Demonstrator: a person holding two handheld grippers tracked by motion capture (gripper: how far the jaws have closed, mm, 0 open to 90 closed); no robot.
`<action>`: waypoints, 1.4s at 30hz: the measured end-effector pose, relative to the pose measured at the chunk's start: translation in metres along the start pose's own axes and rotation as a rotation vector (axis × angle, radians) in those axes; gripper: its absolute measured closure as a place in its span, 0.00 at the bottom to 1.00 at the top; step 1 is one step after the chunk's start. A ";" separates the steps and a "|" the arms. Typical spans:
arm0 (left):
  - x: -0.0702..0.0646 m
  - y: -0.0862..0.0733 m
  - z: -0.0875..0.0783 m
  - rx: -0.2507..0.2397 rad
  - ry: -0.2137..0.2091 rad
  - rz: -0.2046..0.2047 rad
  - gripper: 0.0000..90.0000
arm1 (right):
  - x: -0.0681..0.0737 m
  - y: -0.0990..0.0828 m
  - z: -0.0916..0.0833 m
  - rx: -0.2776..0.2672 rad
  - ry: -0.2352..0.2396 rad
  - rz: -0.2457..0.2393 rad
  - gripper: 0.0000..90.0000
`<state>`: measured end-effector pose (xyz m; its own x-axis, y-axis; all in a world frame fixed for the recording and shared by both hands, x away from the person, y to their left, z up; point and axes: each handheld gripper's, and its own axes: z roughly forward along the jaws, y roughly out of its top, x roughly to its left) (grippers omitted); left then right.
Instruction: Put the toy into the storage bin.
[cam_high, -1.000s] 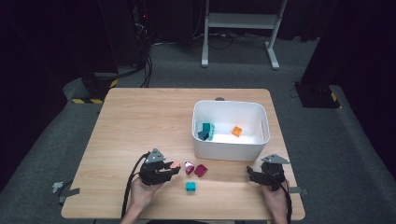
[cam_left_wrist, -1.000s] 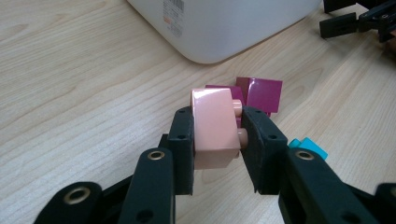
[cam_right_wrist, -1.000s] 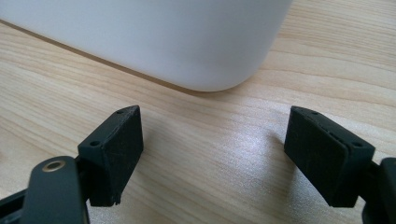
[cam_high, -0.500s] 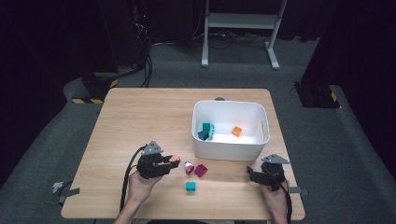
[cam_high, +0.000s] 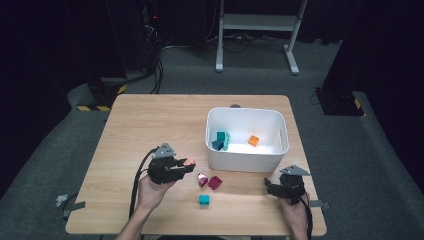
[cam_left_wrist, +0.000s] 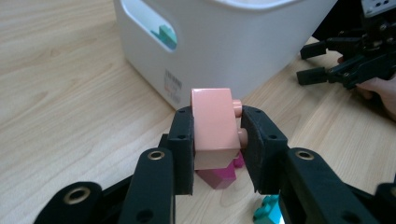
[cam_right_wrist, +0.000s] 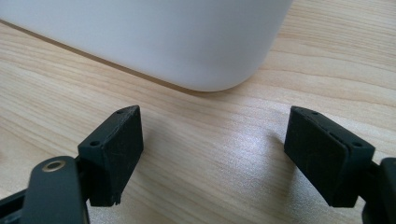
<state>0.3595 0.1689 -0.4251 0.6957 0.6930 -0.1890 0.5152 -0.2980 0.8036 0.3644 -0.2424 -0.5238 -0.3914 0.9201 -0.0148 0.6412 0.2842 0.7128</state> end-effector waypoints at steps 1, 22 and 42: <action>0.000 0.003 0.000 -0.002 -0.006 0.004 0.73 | 0.000 0.000 0.000 0.000 0.000 0.000 0.21; 0.003 0.056 -0.001 -0.048 -0.038 0.026 0.73 | 0.000 0.000 0.000 0.000 0.000 0.000 0.21; 0.002 0.092 0.009 -0.075 -0.061 0.044 0.73 | 0.000 0.000 0.000 0.000 0.000 0.000 0.21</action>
<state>0.4127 0.1369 -0.3561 0.7474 0.6383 -0.1845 0.4459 -0.2759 0.8515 0.3644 -0.2424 -0.5238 -0.3915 0.9201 -0.0147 0.6412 0.2842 0.7128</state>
